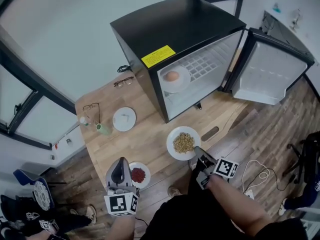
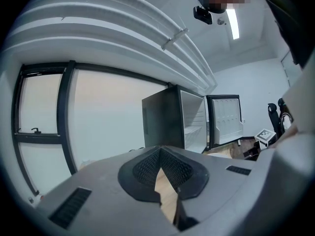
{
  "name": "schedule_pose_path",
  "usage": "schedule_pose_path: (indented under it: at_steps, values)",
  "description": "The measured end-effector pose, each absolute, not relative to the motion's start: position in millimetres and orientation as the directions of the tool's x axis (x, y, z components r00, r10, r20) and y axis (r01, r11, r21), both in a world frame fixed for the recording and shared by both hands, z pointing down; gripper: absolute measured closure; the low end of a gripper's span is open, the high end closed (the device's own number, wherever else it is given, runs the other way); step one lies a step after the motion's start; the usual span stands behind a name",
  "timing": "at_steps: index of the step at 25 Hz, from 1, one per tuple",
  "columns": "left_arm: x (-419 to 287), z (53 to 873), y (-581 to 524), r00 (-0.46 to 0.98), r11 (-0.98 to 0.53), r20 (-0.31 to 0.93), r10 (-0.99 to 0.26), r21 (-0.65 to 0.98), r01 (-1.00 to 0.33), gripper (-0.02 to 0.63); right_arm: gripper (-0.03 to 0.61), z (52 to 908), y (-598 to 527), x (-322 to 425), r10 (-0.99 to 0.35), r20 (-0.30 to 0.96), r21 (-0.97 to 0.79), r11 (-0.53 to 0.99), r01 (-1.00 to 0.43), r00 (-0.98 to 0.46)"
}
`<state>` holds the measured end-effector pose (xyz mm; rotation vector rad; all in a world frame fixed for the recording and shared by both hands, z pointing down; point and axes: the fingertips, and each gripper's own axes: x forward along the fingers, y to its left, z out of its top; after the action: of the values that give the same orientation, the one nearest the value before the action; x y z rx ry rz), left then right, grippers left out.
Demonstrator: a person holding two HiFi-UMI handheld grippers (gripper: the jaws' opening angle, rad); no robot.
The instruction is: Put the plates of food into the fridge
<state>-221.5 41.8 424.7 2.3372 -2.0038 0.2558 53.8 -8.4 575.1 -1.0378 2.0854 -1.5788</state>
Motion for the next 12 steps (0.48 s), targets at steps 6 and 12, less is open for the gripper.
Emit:
schedule_pose_path:
  at_steps: [6, 12]
  values:
    - [-199, 410, 18, 0.158, -0.168, 0.131, -0.979, -0.068, -0.983, 0.611, 0.546, 556, -33, 86, -0.736, 0.161, -0.920, 0.130, -0.371, -0.657]
    - [-184, 395, -11, 0.158, -0.166, 0.099, -0.982, -0.070, -0.984, 0.611, 0.546, 534, -62, 108, -0.754, 0.132, -0.921, 0.148, -0.361, -0.644]
